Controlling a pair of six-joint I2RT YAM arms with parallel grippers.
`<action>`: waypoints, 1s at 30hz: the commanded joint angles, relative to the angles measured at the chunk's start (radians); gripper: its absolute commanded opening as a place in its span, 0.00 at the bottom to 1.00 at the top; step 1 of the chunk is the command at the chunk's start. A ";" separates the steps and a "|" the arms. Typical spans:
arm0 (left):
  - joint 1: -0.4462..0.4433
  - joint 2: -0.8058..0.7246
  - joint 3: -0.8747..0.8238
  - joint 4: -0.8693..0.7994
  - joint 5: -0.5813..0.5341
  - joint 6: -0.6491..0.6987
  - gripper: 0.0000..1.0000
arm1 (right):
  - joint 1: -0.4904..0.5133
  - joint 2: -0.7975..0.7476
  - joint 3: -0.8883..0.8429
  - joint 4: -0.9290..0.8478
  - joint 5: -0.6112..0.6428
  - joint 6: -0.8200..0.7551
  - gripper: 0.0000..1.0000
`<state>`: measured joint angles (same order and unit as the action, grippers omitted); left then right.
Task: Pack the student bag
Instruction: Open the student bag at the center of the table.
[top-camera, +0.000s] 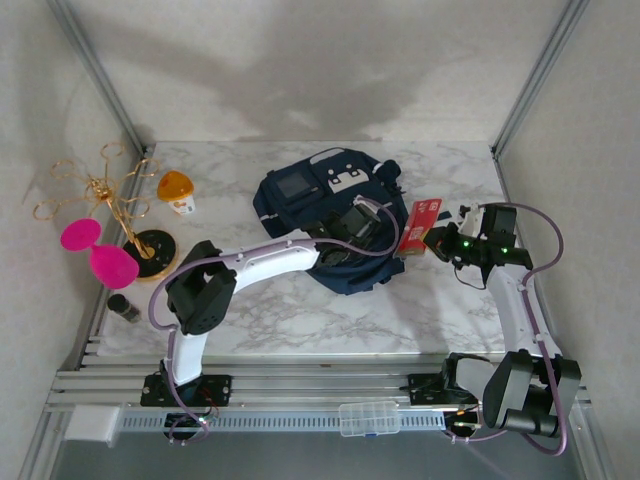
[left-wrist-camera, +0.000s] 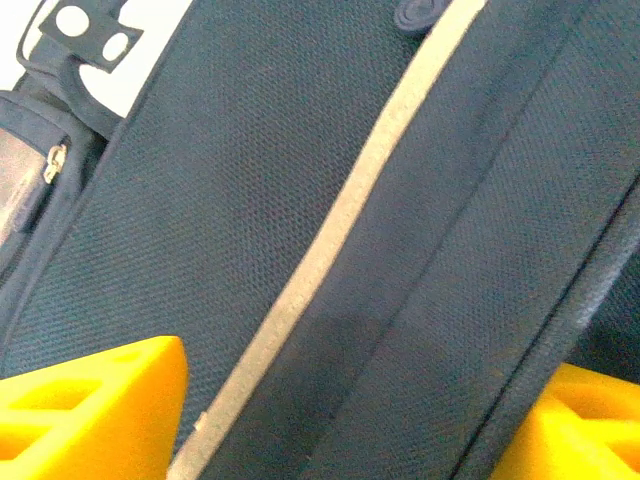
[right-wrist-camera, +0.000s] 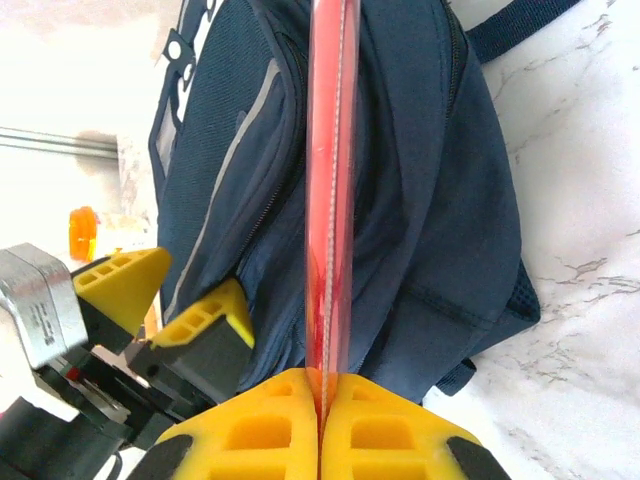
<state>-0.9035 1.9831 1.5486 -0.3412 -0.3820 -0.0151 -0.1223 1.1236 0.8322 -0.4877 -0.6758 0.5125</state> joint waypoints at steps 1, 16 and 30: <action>0.048 -0.022 0.022 0.005 -0.021 0.005 0.65 | -0.006 -0.022 0.002 0.023 -0.043 0.004 0.00; 0.080 -0.076 0.052 -0.014 0.077 -0.084 0.02 | 0.048 0.006 -0.069 0.189 -0.202 0.154 0.00; -0.031 -0.295 -0.097 0.015 0.056 -0.404 0.00 | 0.262 0.164 -0.108 0.686 -0.066 0.586 0.00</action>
<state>-0.8963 1.7790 1.4586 -0.3527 -0.3008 -0.3050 0.0994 1.2537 0.6846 0.0452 -0.8360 0.9791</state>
